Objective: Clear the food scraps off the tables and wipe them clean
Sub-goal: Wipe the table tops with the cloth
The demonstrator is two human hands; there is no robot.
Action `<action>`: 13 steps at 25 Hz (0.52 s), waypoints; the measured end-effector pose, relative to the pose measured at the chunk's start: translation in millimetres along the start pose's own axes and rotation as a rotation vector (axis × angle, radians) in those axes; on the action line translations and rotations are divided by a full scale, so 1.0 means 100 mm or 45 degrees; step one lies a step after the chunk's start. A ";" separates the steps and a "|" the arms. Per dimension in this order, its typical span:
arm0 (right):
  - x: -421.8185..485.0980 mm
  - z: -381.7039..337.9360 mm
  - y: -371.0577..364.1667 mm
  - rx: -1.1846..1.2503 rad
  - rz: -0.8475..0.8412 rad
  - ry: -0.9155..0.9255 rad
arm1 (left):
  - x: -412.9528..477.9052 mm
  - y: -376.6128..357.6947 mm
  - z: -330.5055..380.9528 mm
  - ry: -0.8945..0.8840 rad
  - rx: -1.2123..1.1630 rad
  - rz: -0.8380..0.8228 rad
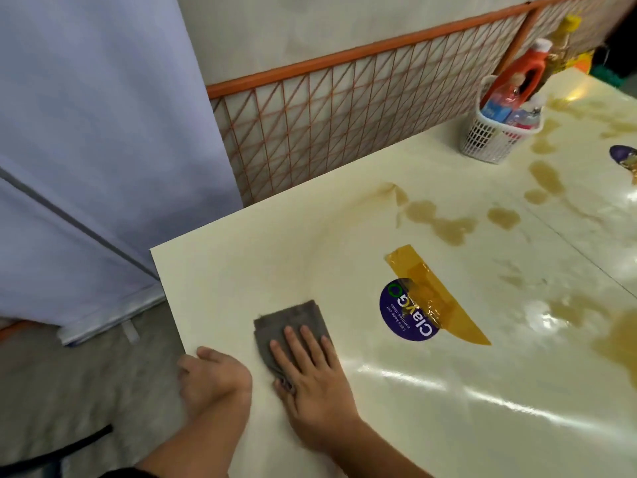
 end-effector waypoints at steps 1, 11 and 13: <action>-0.33 0.05 -0.04 0.020 -0.009 -0.003 | 0.00 0.03 0.00 0.000 0.002 -0.027; -2.55 2.14 0.54 -0.078 -0.145 -0.750 | -0.03 0.38 -0.14 -0.067 -0.061 -0.440; -2.49 2.12 0.52 -0.030 -0.105 -0.893 | -0.17 0.50 -0.28 -0.128 -0.039 -0.427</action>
Point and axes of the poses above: each hand's wrist, its own x-axis towards the middle knuckle, its own y-axis out of the back of the hand, z = x × y, the point moved 2 cm from there along x, towards the middle knuckle, and after that the axes turned 1 degree about y, right-handed, at the moved point
